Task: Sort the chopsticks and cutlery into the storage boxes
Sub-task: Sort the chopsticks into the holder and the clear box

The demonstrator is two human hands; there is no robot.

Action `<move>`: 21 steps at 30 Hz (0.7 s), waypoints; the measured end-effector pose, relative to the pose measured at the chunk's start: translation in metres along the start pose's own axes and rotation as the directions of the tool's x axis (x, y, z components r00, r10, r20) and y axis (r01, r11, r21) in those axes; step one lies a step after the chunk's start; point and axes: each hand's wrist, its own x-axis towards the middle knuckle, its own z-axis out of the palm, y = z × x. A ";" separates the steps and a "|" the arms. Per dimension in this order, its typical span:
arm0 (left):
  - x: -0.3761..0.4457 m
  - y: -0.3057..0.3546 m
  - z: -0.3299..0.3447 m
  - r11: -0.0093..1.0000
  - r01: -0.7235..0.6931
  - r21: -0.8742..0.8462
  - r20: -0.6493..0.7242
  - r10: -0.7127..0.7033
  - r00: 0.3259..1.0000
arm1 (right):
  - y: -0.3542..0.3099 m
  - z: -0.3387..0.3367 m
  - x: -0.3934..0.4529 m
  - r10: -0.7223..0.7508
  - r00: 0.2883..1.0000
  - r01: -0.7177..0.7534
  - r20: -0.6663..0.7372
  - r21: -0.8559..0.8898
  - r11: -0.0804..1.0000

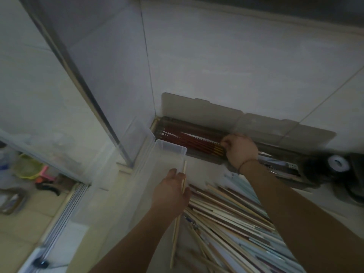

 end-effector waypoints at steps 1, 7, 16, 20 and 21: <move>-0.001 0.000 0.000 1.000 0.003 0.001 0.004 -0.003 1.000 | -0.004 0.003 0.001 -0.022 1.000 0.022 0.020 -0.009 1.000; -0.002 0.002 -0.001 1.000 -0.003 0.010 0.002 0.003 1.000 | 0.002 0.001 0.000 -0.057 0.998 0.052 0.028 0.147 0.988; 0.000 0.002 0.001 1.000 -0.013 0.025 -0.004 0.013 1.000 | 0.125 -0.032 -0.167 0.269 0.920 -0.180 -0.285 0.302 0.936; 0.001 0.001 0.003 1.000 -0.008 0.011 -0.026 0.008 1.000 | 0.162 -0.018 -0.267 0.349 0.920 -0.321 -0.177 0.170 0.932; 0.001 0.001 0.003 1.000 0.000 0.011 -0.024 0.000 1.000 | 0.167 -0.013 -0.286 0.378 0.913 -0.356 -0.156 0.153 0.922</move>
